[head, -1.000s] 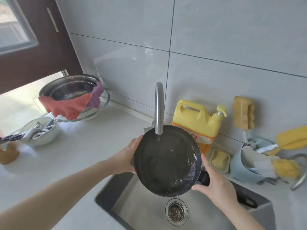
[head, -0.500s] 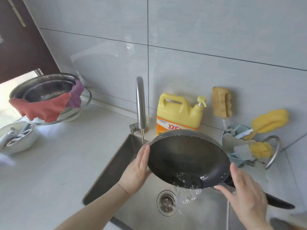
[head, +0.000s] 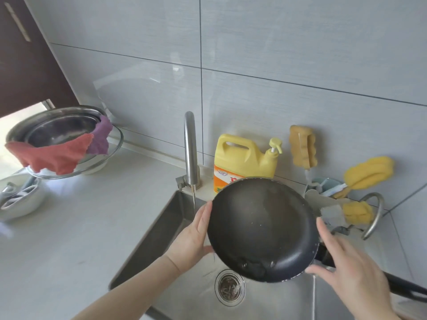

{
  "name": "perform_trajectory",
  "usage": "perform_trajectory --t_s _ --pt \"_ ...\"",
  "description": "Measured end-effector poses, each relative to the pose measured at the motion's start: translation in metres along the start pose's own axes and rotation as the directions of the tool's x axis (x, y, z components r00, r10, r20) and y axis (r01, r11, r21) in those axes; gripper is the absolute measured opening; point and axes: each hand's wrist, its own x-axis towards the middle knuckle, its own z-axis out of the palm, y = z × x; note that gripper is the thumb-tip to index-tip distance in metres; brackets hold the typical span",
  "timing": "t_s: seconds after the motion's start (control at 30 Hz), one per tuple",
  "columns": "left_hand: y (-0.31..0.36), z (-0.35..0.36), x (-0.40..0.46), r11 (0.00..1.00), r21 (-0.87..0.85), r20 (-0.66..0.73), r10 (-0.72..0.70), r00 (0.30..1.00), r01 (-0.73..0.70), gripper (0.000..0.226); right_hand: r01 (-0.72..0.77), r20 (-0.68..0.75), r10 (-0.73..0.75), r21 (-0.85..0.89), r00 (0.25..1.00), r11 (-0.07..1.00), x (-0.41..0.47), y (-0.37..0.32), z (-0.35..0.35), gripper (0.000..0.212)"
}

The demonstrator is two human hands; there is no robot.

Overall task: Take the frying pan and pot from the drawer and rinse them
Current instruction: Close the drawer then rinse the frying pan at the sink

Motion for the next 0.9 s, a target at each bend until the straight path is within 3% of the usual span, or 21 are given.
perform_trajectory --t_s 0.13,0.2,0.3,0.4,0.53,0.63,0.73,0.83,0.9 --pt "-0.028 -0.012 -0.006 0.941 -0.208 0.366 -0.178 0.913 0.267 0.135 -0.059 0.266 0.045 0.042 0.963 0.997 0.014 -0.015 0.013 0.123" --pt "-0.037 -0.029 -0.005 0.875 -0.273 0.517 -0.216 0.828 0.399 0.131 -0.107 0.403 0.052 0.115 0.914 0.988 0.026 -0.025 0.018 0.118" --pt "-0.054 -0.06 -0.002 0.832 -0.211 0.702 -0.236 0.672 0.513 0.124 -0.151 0.56 -0.005 0.231 0.828 0.961 0.042 -0.041 0.028 0.12" --pt "-0.066 -0.097 0.005 0.833 -0.125 0.805 -0.233 0.546 0.539 0.113 -0.231 0.667 -0.055 0.332 0.743 0.915 0.052 -0.056 0.049 0.122" --pt "-0.06 -0.152 0.022 0.859 0.093 0.794 -0.37 0.483 0.504 0.098 -0.286 0.689 -0.168 0.494 0.705 0.821 0.05 -0.08 0.078 0.106" --pt "-0.052 -0.182 0.028 0.867 0.156 0.751 -0.415 0.513 0.472 0.101 -0.315 0.643 -0.202 0.594 0.739 0.74 0.041 -0.102 0.097 0.091" --pt "-0.049 -0.197 0.024 0.897 0.2 0.685 -0.416 0.598 0.394 0.115 -0.302 0.541 -0.152 0.655 0.827 0.692 0.031 -0.12 0.116 0.107" --pt "-0.055 -0.192 0.011 0.93 0.086 0.601 -0.335 0.726 0.357 0.12 -0.267 0.41 -0.061 0.691 0.91 0.671 0.031 -0.13 0.109 0.115" --pt "-0.057 -0.179 0.0 0.949 0.008 0.511 -0.275 0.814 0.315 0.12 -0.218 0.324 0.002 0.633 0.946 0.743 0.038 -0.129 0.09 0.117"
